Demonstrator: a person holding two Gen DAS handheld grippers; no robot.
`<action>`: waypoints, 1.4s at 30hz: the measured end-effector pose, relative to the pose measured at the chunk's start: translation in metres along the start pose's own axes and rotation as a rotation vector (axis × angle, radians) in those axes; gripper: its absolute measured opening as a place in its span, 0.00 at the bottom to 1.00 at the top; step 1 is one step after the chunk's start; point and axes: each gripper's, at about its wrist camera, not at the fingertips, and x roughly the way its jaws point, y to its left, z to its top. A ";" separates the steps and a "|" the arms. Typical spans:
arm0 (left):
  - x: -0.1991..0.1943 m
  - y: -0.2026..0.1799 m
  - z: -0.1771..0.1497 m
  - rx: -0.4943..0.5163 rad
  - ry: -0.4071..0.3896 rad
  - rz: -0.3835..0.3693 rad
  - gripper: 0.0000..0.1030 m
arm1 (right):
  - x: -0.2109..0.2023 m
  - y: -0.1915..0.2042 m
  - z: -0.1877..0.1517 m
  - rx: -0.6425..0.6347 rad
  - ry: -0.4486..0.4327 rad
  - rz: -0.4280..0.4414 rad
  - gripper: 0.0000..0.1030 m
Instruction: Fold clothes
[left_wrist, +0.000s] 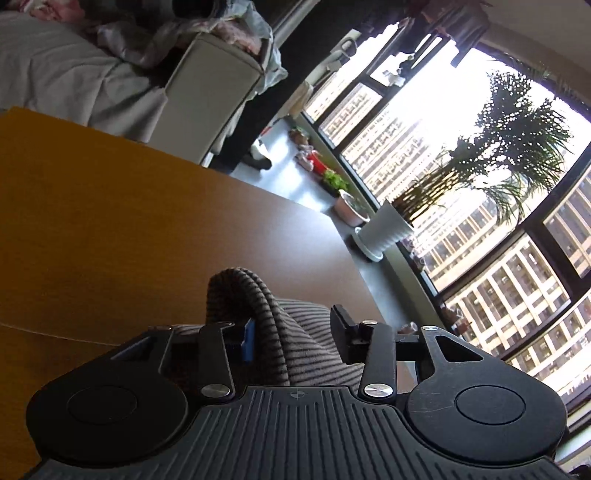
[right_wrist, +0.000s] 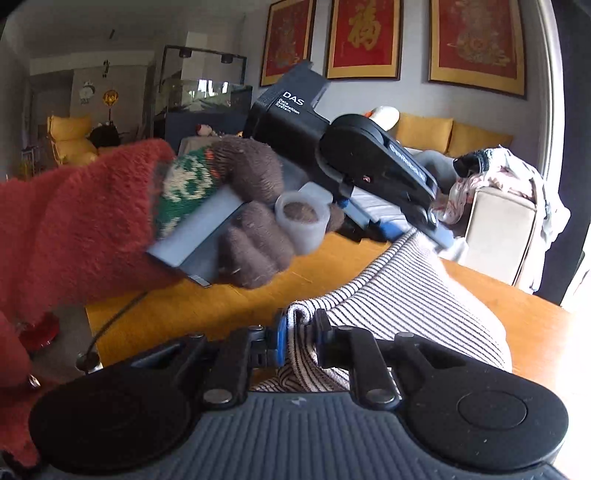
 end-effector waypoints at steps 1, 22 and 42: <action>-0.001 0.001 0.004 -0.007 -0.022 -0.002 0.30 | 0.003 -0.001 -0.003 0.009 0.010 0.004 0.14; -0.074 -0.008 -0.010 0.116 -0.190 0.223 0.38 | 0.031 0.023 -0.015 -0.095 0.058 0.024 0.37; -0.022 -0.010 -0.061 0.209 -0.015 0.081 0.40 | 0.009 -0.151 -0.038 0.717 0.053 -0.071 1.00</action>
